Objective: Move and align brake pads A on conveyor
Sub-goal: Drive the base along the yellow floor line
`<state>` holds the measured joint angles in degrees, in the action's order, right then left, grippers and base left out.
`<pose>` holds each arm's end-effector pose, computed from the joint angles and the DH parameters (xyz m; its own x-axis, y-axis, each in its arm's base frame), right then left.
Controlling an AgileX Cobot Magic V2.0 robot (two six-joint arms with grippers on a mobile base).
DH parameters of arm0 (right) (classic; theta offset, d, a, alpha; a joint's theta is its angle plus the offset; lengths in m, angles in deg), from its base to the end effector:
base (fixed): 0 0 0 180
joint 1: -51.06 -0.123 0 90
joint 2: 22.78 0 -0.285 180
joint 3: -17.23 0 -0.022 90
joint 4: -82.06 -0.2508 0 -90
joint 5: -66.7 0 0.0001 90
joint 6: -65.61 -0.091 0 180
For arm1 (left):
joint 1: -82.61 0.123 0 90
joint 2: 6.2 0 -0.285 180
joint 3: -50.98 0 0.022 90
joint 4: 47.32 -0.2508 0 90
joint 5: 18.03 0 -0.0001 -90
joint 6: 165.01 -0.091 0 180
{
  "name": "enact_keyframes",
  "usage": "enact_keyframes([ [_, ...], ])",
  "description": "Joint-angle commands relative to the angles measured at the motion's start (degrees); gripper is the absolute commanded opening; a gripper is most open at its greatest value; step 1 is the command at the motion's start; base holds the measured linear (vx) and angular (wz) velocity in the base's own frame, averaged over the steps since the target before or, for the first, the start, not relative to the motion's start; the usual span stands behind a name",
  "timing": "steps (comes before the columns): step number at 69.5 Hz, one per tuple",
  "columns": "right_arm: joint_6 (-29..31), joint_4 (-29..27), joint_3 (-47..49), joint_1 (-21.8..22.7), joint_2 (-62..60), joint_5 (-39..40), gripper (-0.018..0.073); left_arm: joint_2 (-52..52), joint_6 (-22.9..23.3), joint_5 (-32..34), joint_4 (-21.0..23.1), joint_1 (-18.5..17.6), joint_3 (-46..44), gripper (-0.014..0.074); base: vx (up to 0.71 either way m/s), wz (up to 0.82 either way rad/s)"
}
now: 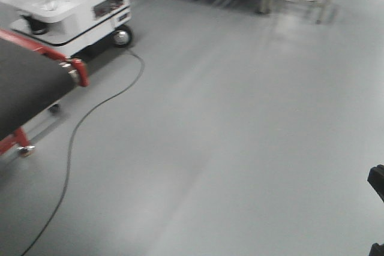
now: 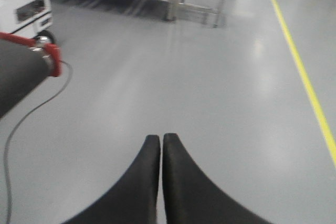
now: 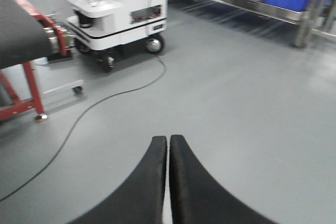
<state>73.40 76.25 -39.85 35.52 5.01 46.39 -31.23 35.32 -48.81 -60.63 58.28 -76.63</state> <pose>0.0796 0.0255 0.2765 -0.2383 -0.1086 -0.9651 -0.3104 0.9501 -0.0303 0.0663 -0.0182 0.2924 -0.3182 -0.0236 -0.9477 0.2610 0.9589 -0.1115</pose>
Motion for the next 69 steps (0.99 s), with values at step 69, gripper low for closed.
enact_keyframes([
  [69, 0.5, 0.0, 1.6, 0.1, 0.3, 4.1, -0.0006, -0.5, 0.1, 4.3, -0.3, -0.3, -1.3, -0.0006, -0.12, -0.52],
])
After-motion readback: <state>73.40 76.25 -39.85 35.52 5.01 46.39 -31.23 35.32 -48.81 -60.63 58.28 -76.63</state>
